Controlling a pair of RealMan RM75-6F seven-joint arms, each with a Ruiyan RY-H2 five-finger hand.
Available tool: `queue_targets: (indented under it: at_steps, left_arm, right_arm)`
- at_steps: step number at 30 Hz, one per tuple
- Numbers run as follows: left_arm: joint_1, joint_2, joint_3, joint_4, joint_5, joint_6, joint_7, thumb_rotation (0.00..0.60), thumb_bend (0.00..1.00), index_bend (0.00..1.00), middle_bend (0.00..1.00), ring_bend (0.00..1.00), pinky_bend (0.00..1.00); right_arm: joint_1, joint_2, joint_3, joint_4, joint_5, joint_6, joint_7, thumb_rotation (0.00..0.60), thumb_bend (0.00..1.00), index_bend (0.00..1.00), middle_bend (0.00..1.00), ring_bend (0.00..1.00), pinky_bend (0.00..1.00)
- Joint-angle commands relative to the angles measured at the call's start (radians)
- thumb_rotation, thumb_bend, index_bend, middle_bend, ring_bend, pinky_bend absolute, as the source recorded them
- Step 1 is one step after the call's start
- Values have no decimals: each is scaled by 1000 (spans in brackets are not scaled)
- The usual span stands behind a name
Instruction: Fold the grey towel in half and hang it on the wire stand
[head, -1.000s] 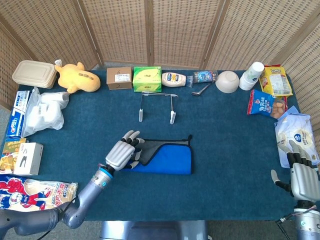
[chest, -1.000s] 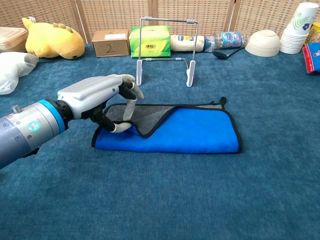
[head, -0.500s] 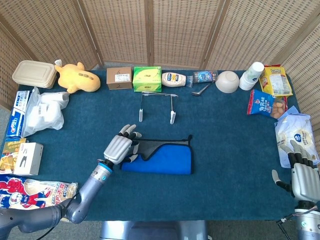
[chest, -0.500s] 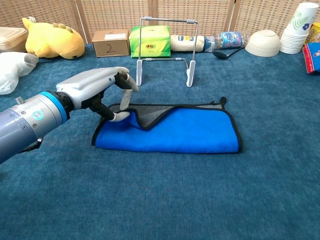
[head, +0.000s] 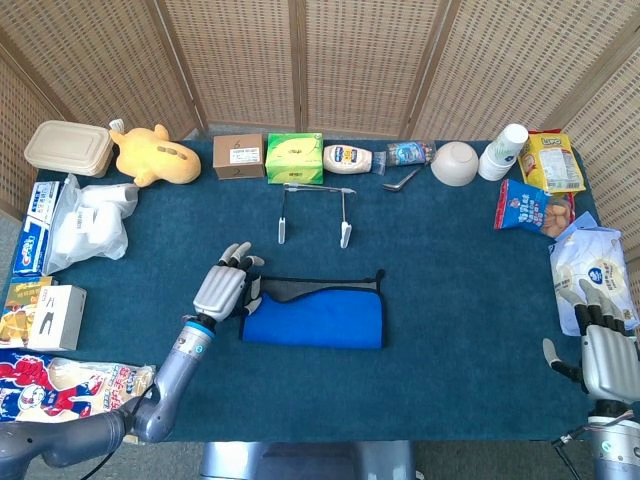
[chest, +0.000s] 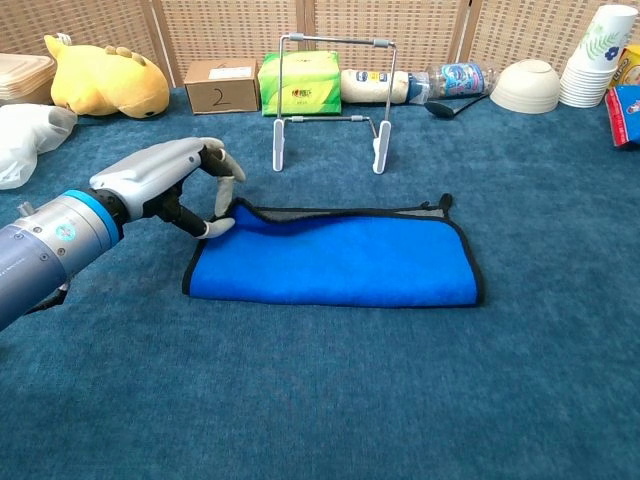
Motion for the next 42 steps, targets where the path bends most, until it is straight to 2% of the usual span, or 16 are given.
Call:
queue_targets:
  at_steps: [1, 11, 19, 28, 37, 42]
  left_arm:
    - [4, -9, -4, 16, -8, 2, -4, 600, 459, 630, 284, 33, 0]
    - [11, -21, -17, 27, -24, 15, 8, 600, 447, 525, 231, 4, 0]
    - [18, -3, -17, -12, -56, 0, 50, 600, 442, 272, 115, 0, 0]
    - [12, 13, -29, -56, -102, -21, 114, 600, 421, 139, 56, 0, 0]
    - [0, 16, -41, -76, -122, -24, 146, 600, 341, 43, 14, 0, 0]
    - [-2, 19, -41, -85, -126, -24, 155, 600, 339, 34, 7, 0, 0]
  right_arm:
    - [-1, 1, 0, -2, -1, 1, -2, 600, 349, 167, 55, 0, 0]
    - [-5, 3, -1, -6, -3, 7, -1, 600, 348, 166, 56, 0, 0]
    - [-7, 6, -2, -6, -5, 8, 4, 600, 348, 166, 56, 0, 0]
    - [-11, 6, -3, -5, -7, 12, 5, 600, 348, 166, 55, 0, 0]
    - [-13, 8, -3, -6, -7, 13, 6, 600, 348, 167, 56, 0, 0]
    - [-13, 9, -3, -6, -7, 13, 7, 600, 349, 166, 56, 0, 0]
